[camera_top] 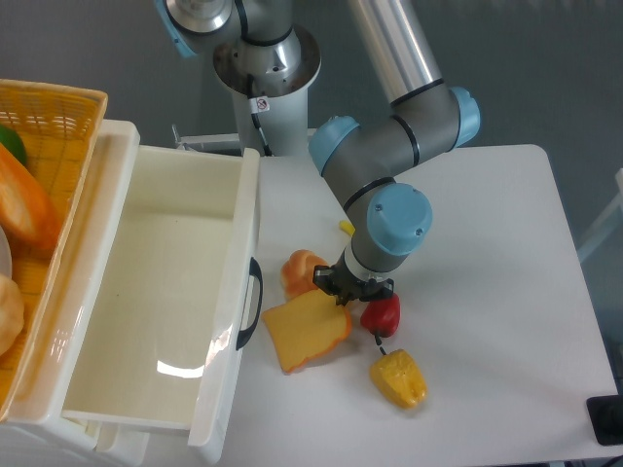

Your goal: Pick up the bread slice

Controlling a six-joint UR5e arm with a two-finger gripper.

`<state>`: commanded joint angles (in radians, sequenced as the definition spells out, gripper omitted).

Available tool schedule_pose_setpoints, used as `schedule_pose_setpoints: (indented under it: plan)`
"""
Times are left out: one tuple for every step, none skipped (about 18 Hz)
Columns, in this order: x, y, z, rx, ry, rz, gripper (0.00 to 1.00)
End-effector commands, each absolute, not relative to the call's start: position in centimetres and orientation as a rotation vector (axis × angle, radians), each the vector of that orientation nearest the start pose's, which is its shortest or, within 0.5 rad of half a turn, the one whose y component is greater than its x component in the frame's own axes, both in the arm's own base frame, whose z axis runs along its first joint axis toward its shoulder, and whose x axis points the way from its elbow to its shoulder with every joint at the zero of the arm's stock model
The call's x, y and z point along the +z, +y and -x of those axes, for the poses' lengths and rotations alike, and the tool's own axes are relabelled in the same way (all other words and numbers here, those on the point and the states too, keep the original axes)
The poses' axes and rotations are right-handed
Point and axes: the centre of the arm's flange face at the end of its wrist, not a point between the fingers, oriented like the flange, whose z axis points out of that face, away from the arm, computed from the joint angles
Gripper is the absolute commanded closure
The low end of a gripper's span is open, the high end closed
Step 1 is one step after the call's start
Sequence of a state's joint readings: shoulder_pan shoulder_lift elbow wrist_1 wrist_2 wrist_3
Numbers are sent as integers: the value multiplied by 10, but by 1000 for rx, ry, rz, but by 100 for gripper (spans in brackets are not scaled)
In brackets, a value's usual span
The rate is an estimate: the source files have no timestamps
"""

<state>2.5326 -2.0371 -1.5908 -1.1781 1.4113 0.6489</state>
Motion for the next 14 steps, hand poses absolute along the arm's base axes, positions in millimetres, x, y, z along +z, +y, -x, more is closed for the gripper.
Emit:
schedule_pose_setpoints:
  plan:
    - [258, 484, 432, -264, -489, 3033, 100]
    - [264, 485, 435, -251, -485, 3029, 100]
    - [272, 486, 437, -244, -481, 3025, 100]
    - [279, 488, 439, -240, -476, 3024, 100]
    - [286, 490, 441, -242, -468, 3024, 100]
    - [295, 490, 442, -231, -462, 3021, 100]
    - [303, 491, 443, -215, -446, 3015, 100]
    - [313, 490, 444, -192, -412, 3009, 100]
    - [324, 490, 445, -168, -362, 3002, 100]
    - [333, 487, 445, -149, -309, 2997, 100]
    - [339, 485, 445, -134, -250, 2995, 100]
    - [344, 482, 446, -121, -211, 2992, 100]
    - [348, 481, 446, -114, -185, 2991, 100]
    - [353, 479, 445, -103, -166, 2987, 100]
